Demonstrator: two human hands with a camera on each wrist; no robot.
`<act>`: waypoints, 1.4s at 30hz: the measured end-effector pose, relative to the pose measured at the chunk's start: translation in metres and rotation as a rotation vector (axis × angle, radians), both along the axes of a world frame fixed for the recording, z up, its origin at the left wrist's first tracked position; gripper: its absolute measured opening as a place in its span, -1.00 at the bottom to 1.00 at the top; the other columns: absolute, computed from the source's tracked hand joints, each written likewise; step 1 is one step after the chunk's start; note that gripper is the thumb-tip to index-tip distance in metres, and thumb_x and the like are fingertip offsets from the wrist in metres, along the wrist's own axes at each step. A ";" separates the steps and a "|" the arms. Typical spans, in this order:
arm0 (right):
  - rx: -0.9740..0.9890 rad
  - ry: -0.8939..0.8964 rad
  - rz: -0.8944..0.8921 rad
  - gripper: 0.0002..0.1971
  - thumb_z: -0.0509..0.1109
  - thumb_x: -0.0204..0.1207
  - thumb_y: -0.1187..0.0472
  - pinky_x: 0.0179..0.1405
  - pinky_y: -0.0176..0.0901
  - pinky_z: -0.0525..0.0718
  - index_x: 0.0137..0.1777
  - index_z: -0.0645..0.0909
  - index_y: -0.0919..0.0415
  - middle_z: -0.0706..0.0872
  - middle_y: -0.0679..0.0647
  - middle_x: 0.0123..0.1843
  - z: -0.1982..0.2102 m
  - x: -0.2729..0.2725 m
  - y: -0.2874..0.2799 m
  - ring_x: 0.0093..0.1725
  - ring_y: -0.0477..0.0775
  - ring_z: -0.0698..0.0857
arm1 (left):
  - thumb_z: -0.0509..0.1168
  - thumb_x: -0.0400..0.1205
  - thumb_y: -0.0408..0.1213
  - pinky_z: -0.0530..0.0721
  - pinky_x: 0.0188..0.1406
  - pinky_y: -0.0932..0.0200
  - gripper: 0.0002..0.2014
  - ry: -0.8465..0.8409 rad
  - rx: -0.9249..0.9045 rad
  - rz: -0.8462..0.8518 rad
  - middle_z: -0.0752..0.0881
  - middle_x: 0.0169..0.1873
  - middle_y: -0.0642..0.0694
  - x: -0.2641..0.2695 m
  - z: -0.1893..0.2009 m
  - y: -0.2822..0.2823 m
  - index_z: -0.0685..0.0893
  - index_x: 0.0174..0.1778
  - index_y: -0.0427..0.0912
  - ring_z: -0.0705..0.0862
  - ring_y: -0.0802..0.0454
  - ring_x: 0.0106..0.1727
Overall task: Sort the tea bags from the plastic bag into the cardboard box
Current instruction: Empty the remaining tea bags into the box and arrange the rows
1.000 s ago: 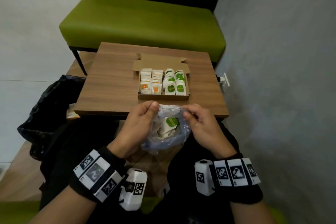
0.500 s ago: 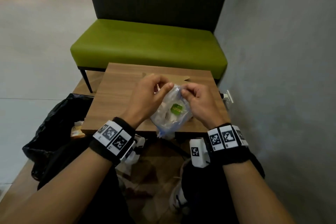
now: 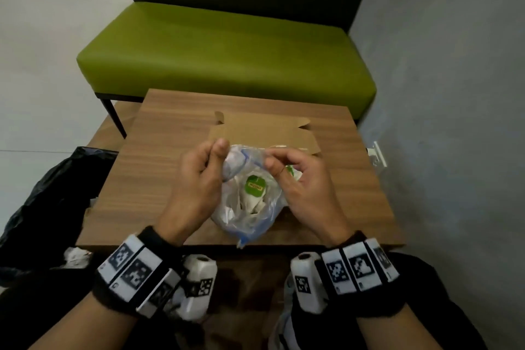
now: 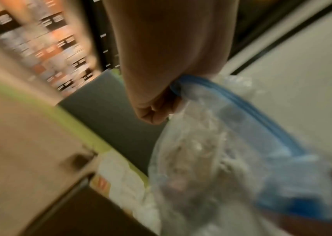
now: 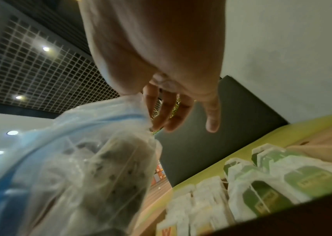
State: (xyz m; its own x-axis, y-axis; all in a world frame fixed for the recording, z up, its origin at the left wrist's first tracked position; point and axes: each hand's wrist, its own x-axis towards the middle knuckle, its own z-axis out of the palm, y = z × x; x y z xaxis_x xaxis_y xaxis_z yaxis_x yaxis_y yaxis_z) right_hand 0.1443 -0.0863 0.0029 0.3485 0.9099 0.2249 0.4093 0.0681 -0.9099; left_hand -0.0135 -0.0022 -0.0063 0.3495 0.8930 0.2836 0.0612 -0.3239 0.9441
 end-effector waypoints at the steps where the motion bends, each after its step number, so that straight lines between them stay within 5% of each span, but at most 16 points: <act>1: 0.028 -0.080 -0.028 -0.81 0.47 0.60 0.08 0.03 -0.13 0.71 0.08 0.79 0.16 0.78 0.02 -0.02 -0.004 -0.002 -0.003 -0.01 -0.01 0.73 | 0.13 0.72 -0.02 0.62 -0.43 0.14 -0.55 -0.099 -0.115 -0.005 0.71 -0.44 -0.09 -0.001 -0.003 -0.003 0.65 -0.27 -0.30 0.63 0.04 -0.41; 3: 0.054 -0.130 -0.064 -0.83 0.48 0.58 0.08 -0.04 -0.20 0.69 0.03 0.80 0.14 0.76 0.00 -0.07 -0.004 -0.005 -0.007 -0.06 -0.04 0.71 | 0.13 0.70 -0.04 0.65 -0.41 0.13 -0.52 -0.182 -0.164 -0.020 0.73 -0.40 -0.24 -0.002 -0.005 -0.007 0.64 -0.24 -0.43 0.65 -0.07 -0.38; 7: -0.021 0.115 0.033 -0.84 0.42 0.63 0.21 -0.19 0.01 0.78 -0.08 0.80 0.26 0.83 0.15 -0.19 0.002 0.000 -0.012 -0.17 0.13 0.80 | 0.14 0.68 -0.02 0.59 -0.47 0.18 -0.52 -0.198 -0.162 -0.088 0.67 -0.48 -0.12 -0.002 0.001 -0.007 0.60 -0.32 -0.39 0.59 0.00 -0.44; 10: -0.105 0.310 0.074 -0.76 0.35 0.64 0.22 -0.21 0.05 0.76 -0.07 0.74 0.41 0.80 0.35 -0.17 -0.002 0.000 -0.015 -0.23 0.15 0.76 | 0.15 0.70 0.00 0.63 -0.47 0.19 -0.62 -0.115 -0.161 -0.118 0.72 -0.47 0.01 -0.002 -0.008 -0.005 0.66 -0.28 -0.17 0.64 0.15 -0.45; 15: -0.135 0.512 0.116 -0.70 0.32 0.55 0.09 -0.17 0.01 0.75 -0.07 0.72 0.36 0.79 0.26 -0.15 -0.006 0.006 -0.019 -0.18 0.18 0.73 | 0.24 0.59 0.31 0.66 -0.47 -0.02 -0.62 0.030 0.066 -0.233 0.66 -0.24 0.05 -0.008 -0.017 -0.006 0.62 0.07 0.10 0.68 0.04 -0.34; 20: -0.134 0.607 0.117 -0.58 0.33 0.54 0.11 0.06 0.26 0.72 0.09 0.66 0.54 0.75 0.45 0.00 -0.010 0.009 -0.018 -0.06 0.33 0.72 | 0.23 0.64 0.13 0.65 -0.43 -0.08 -0.64 0.135 0.108 -0.183 0.73 -0.33 -0.07 -0.006 -0.013 -0.013 0.72 -0.14 -0.10 0.70 -0.07 -0.34; 26: -0.057 0.397 -0.056 -0.80 0.43 0.57 0.13 -0.08 -0.24 0.75 0.04 0.74 0.25 0.84 0.02 -0.08 -0.008 0.007 -0.014 -0.08 -0.09 0.79 | 0.17 0.76 -0.07 0.48 -0.50 0.04 -0.64 0.146 0.113 0.119 0.52 -0.49 0.04 -0.001 -0.016 -0.009 0.52 -0.35 -0.09 0.49 0.09 -0.47; 29: -0.068 0.238 -0.108 -0.71 0.58 0.40 0.02 -0.12 -0.18 0.78 0.02 0.77 0.17 0.84 0.04 -0.04 -0.009 0.007 -0.018 -0.11 -0.02 0.76 | 0.17 0.77 -0.12 0.39 -0.52 0.03 -0.63 0.111 0.185 0.234 0.43 -0.53 0.05 -0.001 -0.014 -0.007 0.47 -0.38 -0.11 0.41 0.03 -0.48; 32: -0.094 0.176 -0.089 -0.86 0.56 0.51 0.15 -0.17 -0.01 0.81 0.03 0.76 0.12 0.84 0.09 -0.05 -0.012 0.003 -0.019 -0.15 0.16 0.80 | 0.14 0.78 -0.15 0.40 -0.52 0.16 -0.65 0.079 0.199 0.200 0.45 -0.50 0.09 0.000 -0.015 -0.010 0.46 -0.36 -0.02 0.42 0.18 -0.46; 34: -0.091 0.183 -0.062 -0.92 0.44 0.61 0.28 -0.14 -0.13 0.80 0.03 0.76 0.17 0.84 0.02 -0.09 -0.012 0.004 -0.018 -0.11 0.03 0.82 | 0.12 0.80 -0.16 0.52 -0.49 0.15 -0.64 0.007 0.078 0.101 0.56 -0.44 -0.02 0.001 -0.015 -0.012 0.57 -0.26 -0.24 0.52 0.16 -0.42; 37: -0.154 0.373 0.039 -0.80 0.28 0.68 0.41 -0.20 -0.26 0.73 -0.09 0.70 0.25 0.80 0.00 -0.20 -0.008 0.009 -0.018 -0.19 -0.11 0.77 | 0.09 0.80 -0.18 0.79 -0.17 0.06 -0.64 -0.242 -0.406 -0.076 0.81 -0.16 -0.19 0.003 -0.012 -0.013 0.69 0.04 -0.39 0.78 -0.01 -0.16; 42: -0.240 0.588 0.179 -0.76 0.16 0.67 0.47 -0.19 -0.29 0.67 -0.21 0.56 0.36 0.71 0.00 -0.34 0.002 0.016 -0.021 -0.28 -0.13 0.67 | 0.08 0.80 -0.14 0.65 0.35 -0.19 -0.57 -0.340 -0.776 -0.106 0.78 0.16 -0.34 0.001 -0.007 -0.007 0.62 0.33 -0.42 0.76 -0.21 0.22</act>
State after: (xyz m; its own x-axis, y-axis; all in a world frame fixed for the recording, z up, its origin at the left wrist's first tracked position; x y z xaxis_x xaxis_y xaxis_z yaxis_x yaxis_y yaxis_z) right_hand 0.1606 -0.1070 0.0048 0.1898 0.9664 -0.1731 -0.1593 -0.1436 -0.9767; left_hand -0.0126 -0.0092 -0.0133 0.4488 0.8451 -0.2905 -0.2595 0.4343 0.8626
